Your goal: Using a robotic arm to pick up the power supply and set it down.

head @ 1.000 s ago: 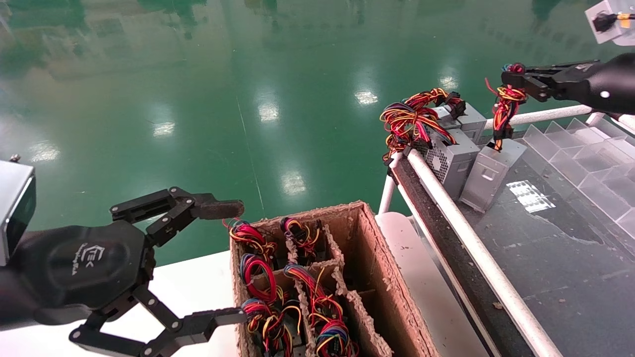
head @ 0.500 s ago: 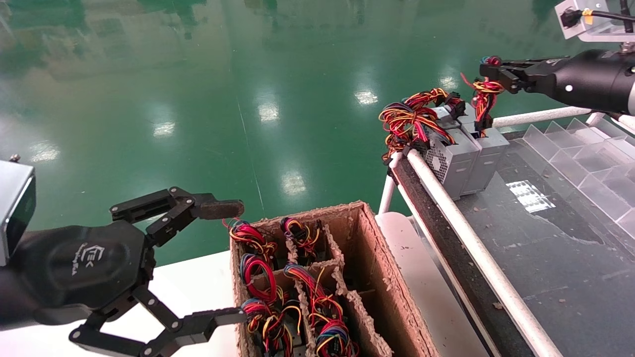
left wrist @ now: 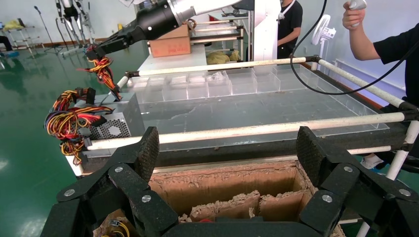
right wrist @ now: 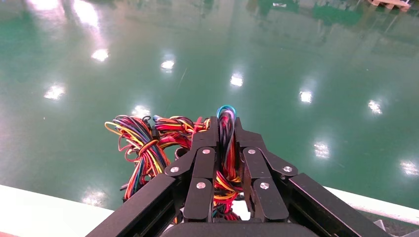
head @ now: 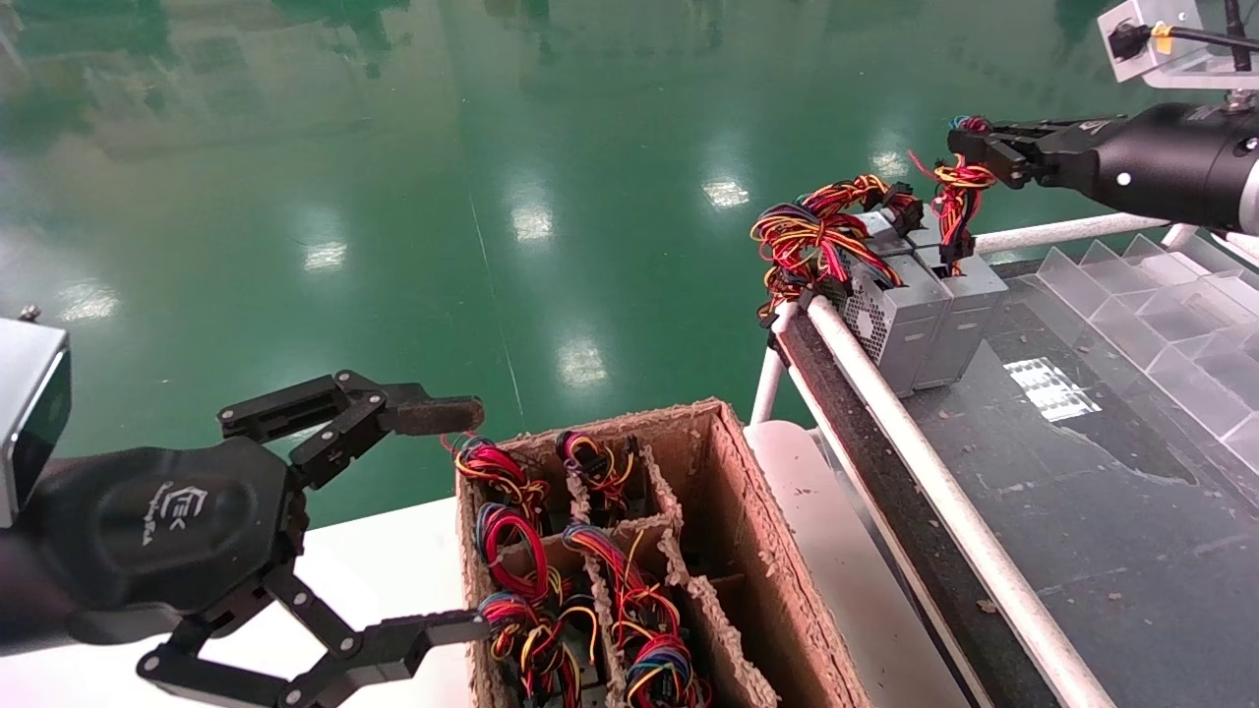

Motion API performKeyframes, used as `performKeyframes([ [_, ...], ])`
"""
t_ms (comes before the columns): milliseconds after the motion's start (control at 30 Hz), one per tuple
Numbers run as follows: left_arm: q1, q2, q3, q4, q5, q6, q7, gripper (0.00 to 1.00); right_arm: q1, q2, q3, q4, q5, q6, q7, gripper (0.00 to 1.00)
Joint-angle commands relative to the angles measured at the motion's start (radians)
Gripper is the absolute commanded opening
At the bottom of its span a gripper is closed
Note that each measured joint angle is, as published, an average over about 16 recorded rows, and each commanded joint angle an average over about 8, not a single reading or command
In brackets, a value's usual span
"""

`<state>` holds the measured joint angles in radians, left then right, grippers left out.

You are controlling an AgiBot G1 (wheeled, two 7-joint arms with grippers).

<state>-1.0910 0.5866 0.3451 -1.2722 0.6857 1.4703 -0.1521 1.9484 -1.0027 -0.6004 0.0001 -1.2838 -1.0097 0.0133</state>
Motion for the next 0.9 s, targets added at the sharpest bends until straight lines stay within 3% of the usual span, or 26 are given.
performKeyframes([
  [33,0.000,0.000,0.000,0.000,0.000,0.000,0.000,1.00,-0.001,0.003,0.002,0.000,0.002,-0.002,0.000,1.00],
  [433,0.000,0.000,0.000,0.000,0.000,0.000,0.000,1.00,0.002,0.027,0.023,0.001,0.034,-0.023,0.001,1.00],
  [900,0.000,0.000,0.000,0.000,-0.001,0.000,0.000,1.00,-0.035,0.084,0.103,0.052,0.152,-0.085,-0.033,1.00],
])
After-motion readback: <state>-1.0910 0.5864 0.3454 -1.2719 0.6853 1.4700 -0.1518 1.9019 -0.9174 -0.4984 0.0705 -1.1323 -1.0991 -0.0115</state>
